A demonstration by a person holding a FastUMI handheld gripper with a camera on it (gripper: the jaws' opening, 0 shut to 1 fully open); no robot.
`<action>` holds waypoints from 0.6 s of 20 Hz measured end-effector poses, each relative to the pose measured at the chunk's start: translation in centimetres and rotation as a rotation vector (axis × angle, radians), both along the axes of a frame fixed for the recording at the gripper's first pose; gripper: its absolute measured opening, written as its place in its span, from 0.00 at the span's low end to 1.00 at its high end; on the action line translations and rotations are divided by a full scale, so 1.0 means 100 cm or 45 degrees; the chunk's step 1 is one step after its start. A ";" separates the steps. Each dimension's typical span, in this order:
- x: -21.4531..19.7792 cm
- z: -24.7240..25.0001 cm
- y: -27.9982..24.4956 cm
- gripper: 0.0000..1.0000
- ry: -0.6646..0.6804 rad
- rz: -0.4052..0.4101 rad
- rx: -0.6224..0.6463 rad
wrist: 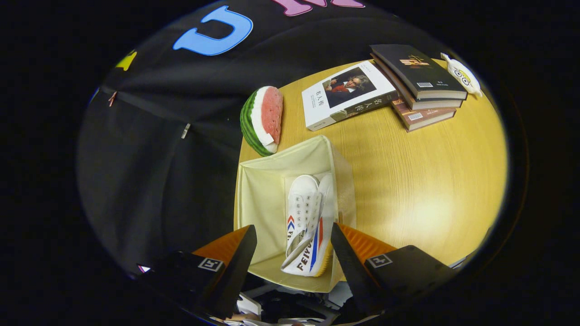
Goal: Open the storage box then place both shoes into the box .Put the left shoe in first, then the right shoe, with the right side of both shoes facing outward in a uniform manner.
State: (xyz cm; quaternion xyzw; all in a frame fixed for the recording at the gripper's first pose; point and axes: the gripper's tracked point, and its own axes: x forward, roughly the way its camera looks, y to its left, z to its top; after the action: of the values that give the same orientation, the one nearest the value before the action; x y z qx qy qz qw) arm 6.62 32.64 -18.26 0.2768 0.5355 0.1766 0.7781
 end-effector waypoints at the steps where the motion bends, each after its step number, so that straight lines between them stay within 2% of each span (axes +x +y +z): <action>1: -0.003 0.002 -0.001 0.98 -0.005 0.008 0.004; 7: -0.015 0.025 -0.026 0.99 -0.133 0.002 0.013; 12: -0.020 0.041 -0.074 0.99 -0.305 -0.013 -0.106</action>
State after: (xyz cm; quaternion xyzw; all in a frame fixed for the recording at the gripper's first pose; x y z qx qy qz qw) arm 4.60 25.21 -14.18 0.2240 0.4441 0.1822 0.8482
